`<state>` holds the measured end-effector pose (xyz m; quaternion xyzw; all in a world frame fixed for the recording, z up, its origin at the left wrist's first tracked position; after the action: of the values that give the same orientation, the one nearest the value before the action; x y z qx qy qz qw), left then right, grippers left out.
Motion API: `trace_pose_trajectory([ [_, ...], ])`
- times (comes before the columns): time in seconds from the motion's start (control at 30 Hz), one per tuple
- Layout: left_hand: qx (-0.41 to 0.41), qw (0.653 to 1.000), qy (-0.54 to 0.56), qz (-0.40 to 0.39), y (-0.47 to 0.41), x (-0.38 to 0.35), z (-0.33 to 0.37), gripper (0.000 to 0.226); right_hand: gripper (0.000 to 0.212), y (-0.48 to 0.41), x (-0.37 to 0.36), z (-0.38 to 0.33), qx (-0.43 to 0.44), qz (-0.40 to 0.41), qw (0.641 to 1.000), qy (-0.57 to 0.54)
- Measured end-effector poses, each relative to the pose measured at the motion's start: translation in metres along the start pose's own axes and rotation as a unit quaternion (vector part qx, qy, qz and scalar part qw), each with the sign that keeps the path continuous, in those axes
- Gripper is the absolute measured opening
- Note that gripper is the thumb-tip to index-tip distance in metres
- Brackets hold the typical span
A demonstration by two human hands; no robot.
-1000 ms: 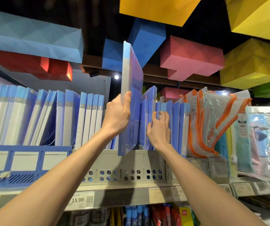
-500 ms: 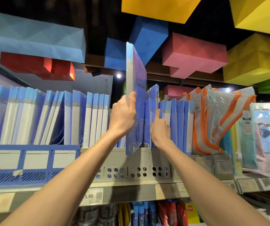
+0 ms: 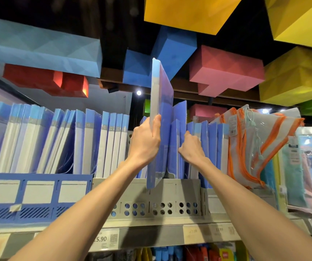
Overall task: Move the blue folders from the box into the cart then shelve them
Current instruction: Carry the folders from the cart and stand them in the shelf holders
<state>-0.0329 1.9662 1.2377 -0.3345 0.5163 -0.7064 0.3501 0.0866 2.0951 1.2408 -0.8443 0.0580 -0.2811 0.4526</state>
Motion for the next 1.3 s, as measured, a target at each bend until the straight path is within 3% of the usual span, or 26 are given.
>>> trace_pose_trajectory([
  [0.13, -0.005, 0.999, -0.044, 0.021, 0.001, -0.005, 0.001, 0.041, 0.024, 0.009, -0.001, 0.005, -0.009, 0.002, 1.0, -0.004],
  [0.3, -0.006, 0.998, -0.058, 0.033, -0.003, -0.01, 0.004, 0.044, 0.047, 0.024, -0.001, 0.001, -0.022, -0.029, 0.999, 0.01],
  [0.37, -0.001, 0.998, -0.055, 0.039, -0.002, -0.012, 0.005, 0.043, 0.03, 0.027, 0.009, -0.004, -0.022, -0.044, 0.998, 0.033],
  [0.43, 0.001, 0.997, -0.067, 0.048, -0.002, -0.011, 0.009, 0.042, 0.002, 0.028, 0.024, -0.015, 0.004, 0.005, 1.0, 0.024],
  [0.53, 0.016, 0.998, -0.055, 0.032, -0.001, -0.01, 0.015, 0.043, 0.032, 0.035, 0.041, -0.035, 0.1, 0.072, 0.985, -0.122],
  [0.63, 0.073, 0.992, 0.09, -0.047, -0.001, -0.012, 0.015, 0.04, 0.049, 0.048, 0.045, -0.049, 0.112, -0.064, 0.946, -0.299],
  [0.73, 0.156, 0.951, 0.22, -0.151, 0.002, -0.015, 0.016, 0.051, 0.058, 0.054, 0.043, -0.044, 0.068, -0.186, 0.893, -0.405],
  [0.83, 0.208, 0.894, 0.326, -0.227, 0.001, -0.015, 0.02, 0.06, 0.065, 0.056, 0.042, -0.037, 0.133, -0.19, 0.903, -0.362],
  [0.9, 0.231, 0.875, 0.354, -0.236, -0.002, -0.014, 0.017, 0.062, 0.056, 0.055, 0.041, -0.034, 0.165, -0.166, 0.913, -0.333],
  [0.97, 0.236, 0.888, 0.322, -0.227, -0.006, -0.015, 0.01, 0.056, 0.04, 0.053, 0.045, -0.031, 0.161, -0.116, 0.925, -0.325],
  [1.03, 0.205, 0.926, 0.236, -0.21, -0.009, -0.018, 0.005, 0.046, 0.025, 0.048, 0.049, -0.025, 0.138, -0.055, 0.933, -0.326],
  [1.1, 0.108, 0.98, 0.015, -0.166, -0.013, -0.019, -0.004, 0.043, 0.005, 0.041, 0.053, -0.02, 0.101, -0.007, 0.936, -0.338],
  [1.13, 0.049, 0.98, -0.112, -0.157, -0.012, -0.02, -0.009, 0.047, 0.012, 0.038, 0.052, -0.02, 0.089, 0.009, 0.935, -0.342],
  [1.23, -0.1, 0.91, -0.364, -0.174, -0.009, -0.026, -0.034, 0.061, 0.022, 0.032, 0.047, -0.019, 0.102, 0.041, 0.929, -0.353],
  [1.3, -0.148, 0.852, -0.472, -0.171, -0.012, -0.027, -0.047, 0.066, 0.017, 0.025, 0.038, -0.023, 0.121, 0.037, 0.933, -0.338],
])
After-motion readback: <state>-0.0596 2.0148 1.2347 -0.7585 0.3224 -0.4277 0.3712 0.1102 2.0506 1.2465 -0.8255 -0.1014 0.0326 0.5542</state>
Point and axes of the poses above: each hand's wrist, its own y-axis away from the middle knuckle, its own x-axis out of the back of the hand, z = x × y, the point moved 2 cm from there along -y, towards the middle knuckle, and after that the axes turned 7 degrees about -y, right-handed, at the moved point
